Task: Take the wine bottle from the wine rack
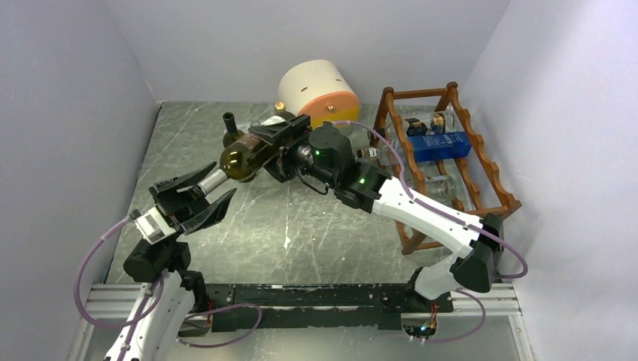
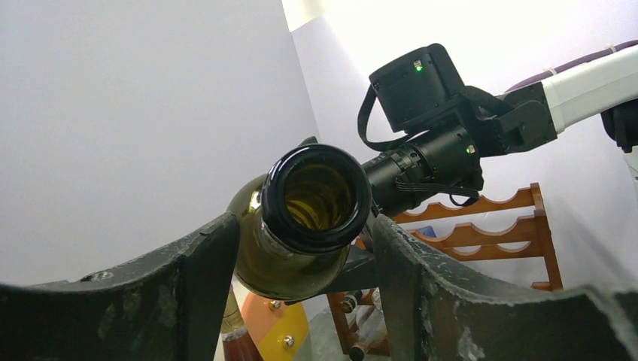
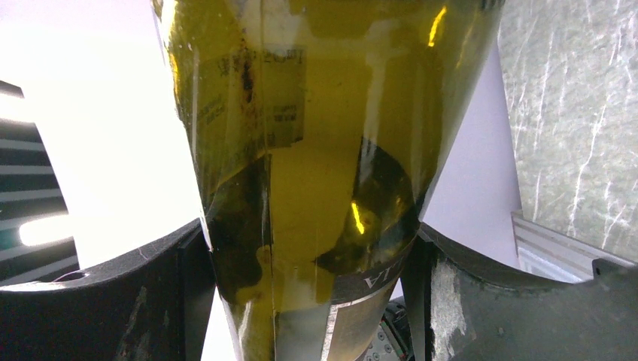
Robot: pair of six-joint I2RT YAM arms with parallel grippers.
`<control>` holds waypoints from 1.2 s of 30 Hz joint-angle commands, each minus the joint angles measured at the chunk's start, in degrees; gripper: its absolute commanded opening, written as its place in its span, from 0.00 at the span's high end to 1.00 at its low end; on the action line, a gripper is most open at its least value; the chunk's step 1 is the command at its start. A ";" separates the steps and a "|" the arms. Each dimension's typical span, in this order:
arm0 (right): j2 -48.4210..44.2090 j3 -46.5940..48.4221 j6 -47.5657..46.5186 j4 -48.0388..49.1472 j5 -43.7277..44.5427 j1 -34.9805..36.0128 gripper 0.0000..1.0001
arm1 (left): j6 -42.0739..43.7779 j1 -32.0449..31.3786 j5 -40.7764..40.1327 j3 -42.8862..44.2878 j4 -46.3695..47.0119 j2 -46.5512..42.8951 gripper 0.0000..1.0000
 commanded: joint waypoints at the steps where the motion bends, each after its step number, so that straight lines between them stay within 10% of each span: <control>1: -0.31 2.03 2.46 7.48 1.15 0.75 1.00 | -0.41 -0.36 -1.77 1.07 4.77 0.13 0.29; 8: 1.24 3.28 2.51 7.36 0.61 1.63 1.00 | -1.01 -0.36 -4.23 2.35 6.97 0.99 0.34; 16: 0.94 1.82 1.84 9.38 0.27 2.00 1.00 | 1.96 -0.36 -8.49 4.75 -4.25 -2.12 0.92; 18: -0.08 -0.27 1.50 10.22 0.73 1.86 0.82 | 2.62 -0.36 -11.46 5.75 -9.62 -3.70 0.93; 22: -2.94 -4.12 1.16 7.43 3.93 1.83 0.06 | 3.99 -0.36 -16.85 5.78 -14.47 -6.70 0.93; 23: -3.75 -4.52 1.00 5.50 5.35 1.77 0.01 | 3.98 -0.36 -18.37 5.91 -16.02 -7.60 0.93; 31: -9.95 -10.14 -0.77 -13.35 8.64 1.55 0.00 | -0.62 -0.36 -25.74 14.74 -49.52 -13.01 0.93; 36: -16.69 -14.95 -24.41 -13.01 11.40 1.24 0.00 | 3.26 -0.36 -29.29 24.46 -78.42 -12.70 0.93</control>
